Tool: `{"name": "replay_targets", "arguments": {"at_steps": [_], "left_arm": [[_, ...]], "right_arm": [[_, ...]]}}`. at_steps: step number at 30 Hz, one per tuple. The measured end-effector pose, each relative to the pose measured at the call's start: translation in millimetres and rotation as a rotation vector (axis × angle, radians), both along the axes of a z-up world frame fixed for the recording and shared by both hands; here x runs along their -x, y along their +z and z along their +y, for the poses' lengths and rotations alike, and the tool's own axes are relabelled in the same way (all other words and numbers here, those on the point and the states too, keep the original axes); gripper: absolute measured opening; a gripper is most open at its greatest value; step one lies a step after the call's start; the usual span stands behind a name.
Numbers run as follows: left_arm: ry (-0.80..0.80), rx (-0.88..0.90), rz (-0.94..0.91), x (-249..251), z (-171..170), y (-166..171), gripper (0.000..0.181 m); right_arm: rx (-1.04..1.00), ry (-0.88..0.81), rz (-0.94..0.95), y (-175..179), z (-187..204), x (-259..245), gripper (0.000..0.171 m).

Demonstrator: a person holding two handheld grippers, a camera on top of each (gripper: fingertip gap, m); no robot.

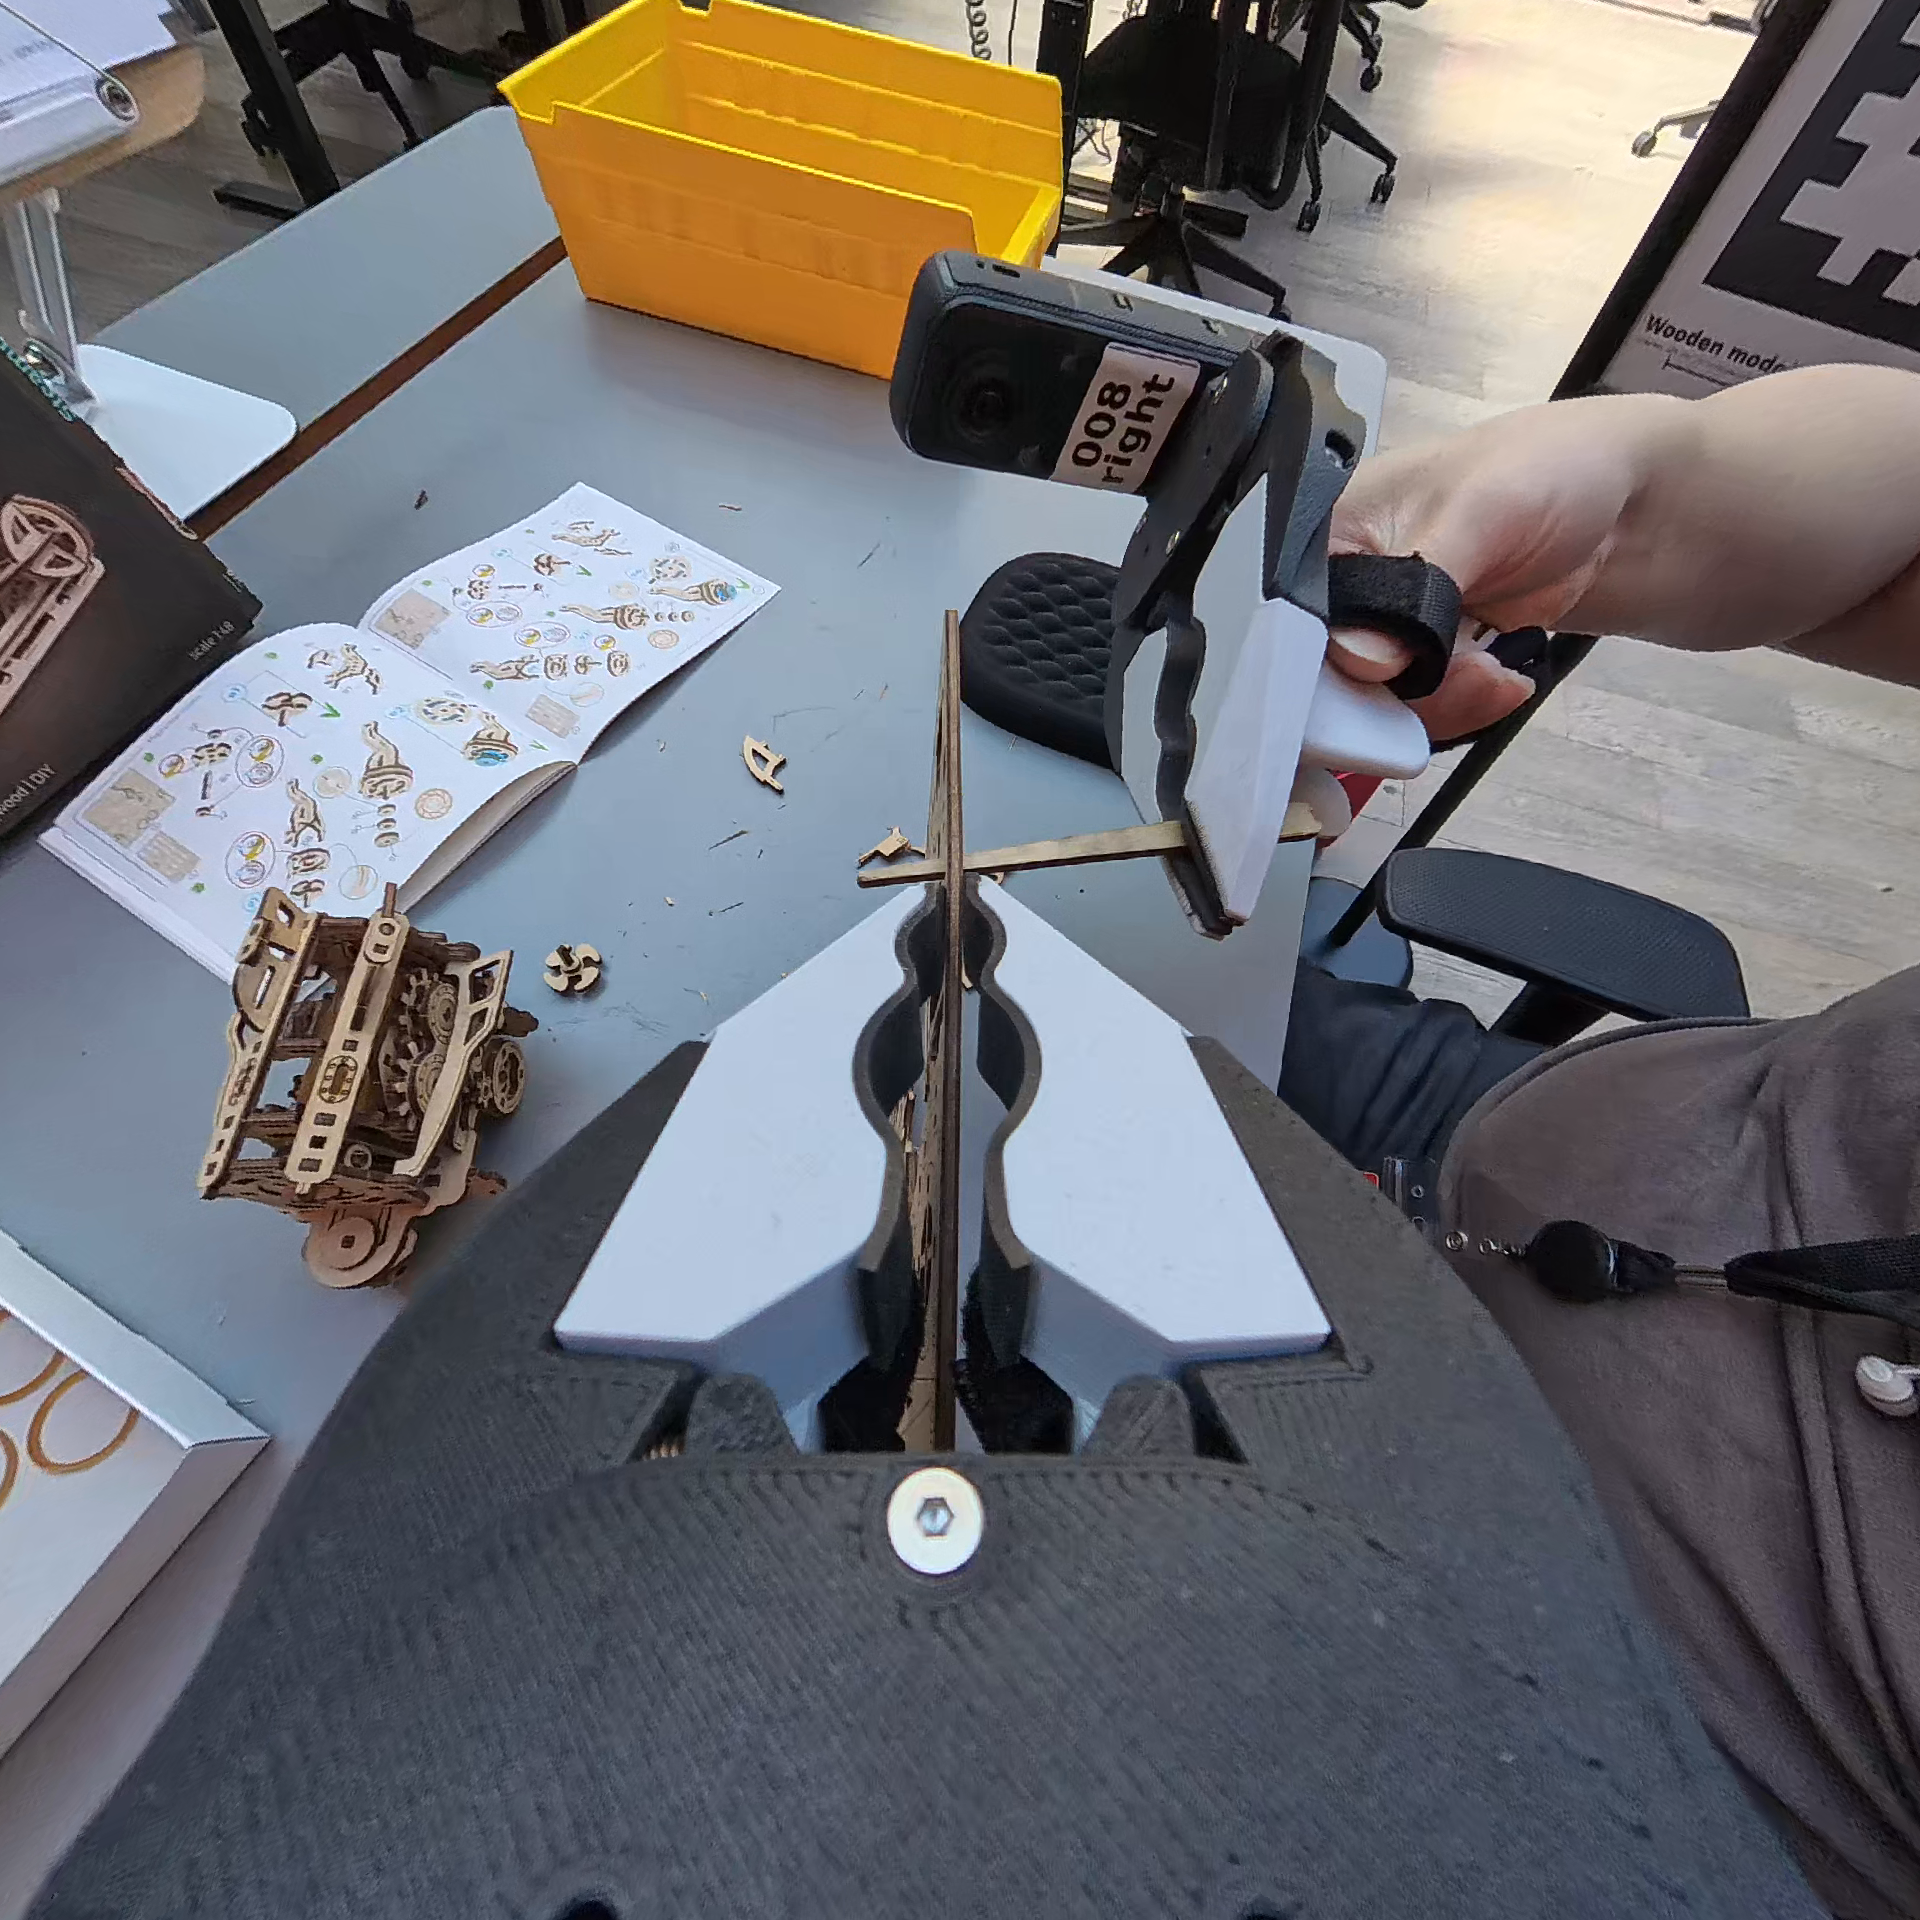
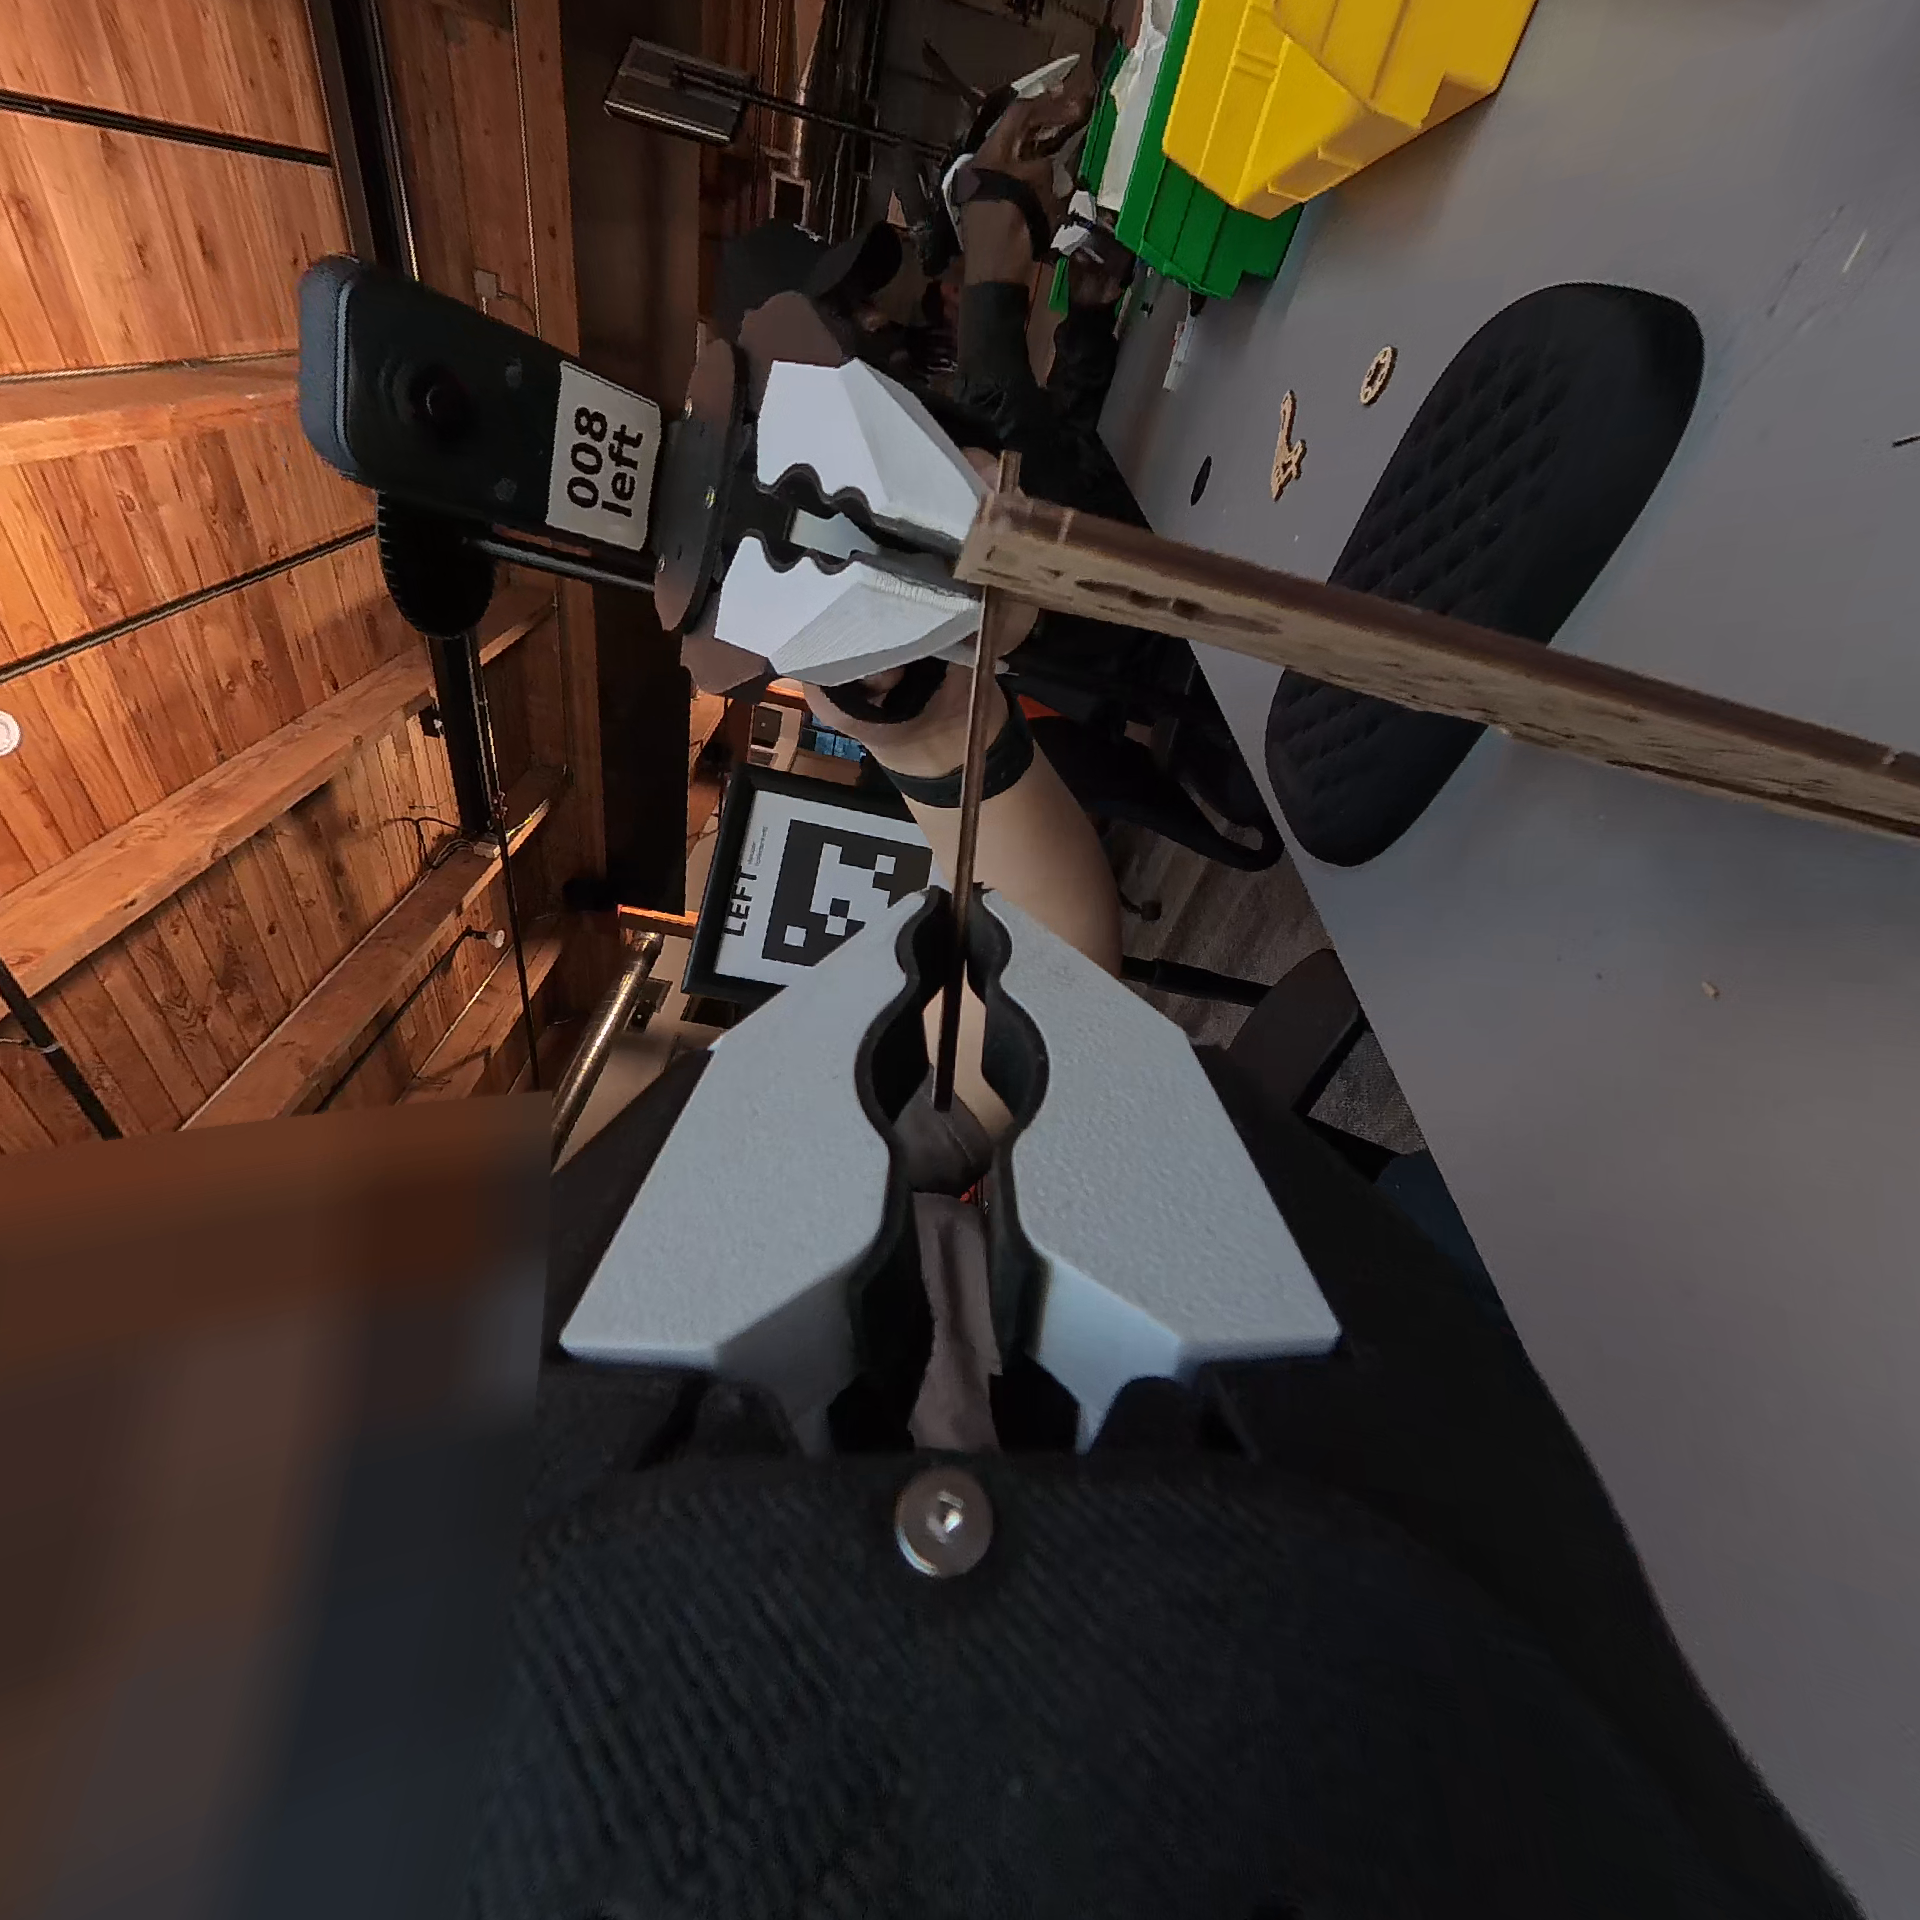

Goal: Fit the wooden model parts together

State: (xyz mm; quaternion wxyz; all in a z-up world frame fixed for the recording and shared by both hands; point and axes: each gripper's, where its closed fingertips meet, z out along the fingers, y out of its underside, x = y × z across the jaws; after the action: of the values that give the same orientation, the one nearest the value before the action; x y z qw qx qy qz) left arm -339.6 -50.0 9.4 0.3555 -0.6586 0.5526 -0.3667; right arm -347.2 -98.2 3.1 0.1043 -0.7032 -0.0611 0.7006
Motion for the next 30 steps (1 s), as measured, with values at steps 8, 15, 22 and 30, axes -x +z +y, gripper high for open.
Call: {"name": "replay_targets", "arguments": {"at_steps": [8, 15, 22, 30], "left_arm": [[0.017, 0.062, -0.018, 1, 13, 0, 0.001], [0.010, 0.056, -0.003, 1, 12, 0, 0.001], [0.014, 0.032, -0.002, 1, 13, 0, 0.001], [0.010, 0.018, 0.008, -1, 11, 0, 0.001]], "right_arm": [[-0.018, 0.010, 0.017, -2, 13, 2, 0.000], [-0.045, 0.024, 0.001, -6, 13, 2, 0.000], [-0.046, 0.030, -0.040, 2, 12, 1, 0.002], [-0.039, 0.045, 0.011, -9, 10, 2, 0.000]]}}
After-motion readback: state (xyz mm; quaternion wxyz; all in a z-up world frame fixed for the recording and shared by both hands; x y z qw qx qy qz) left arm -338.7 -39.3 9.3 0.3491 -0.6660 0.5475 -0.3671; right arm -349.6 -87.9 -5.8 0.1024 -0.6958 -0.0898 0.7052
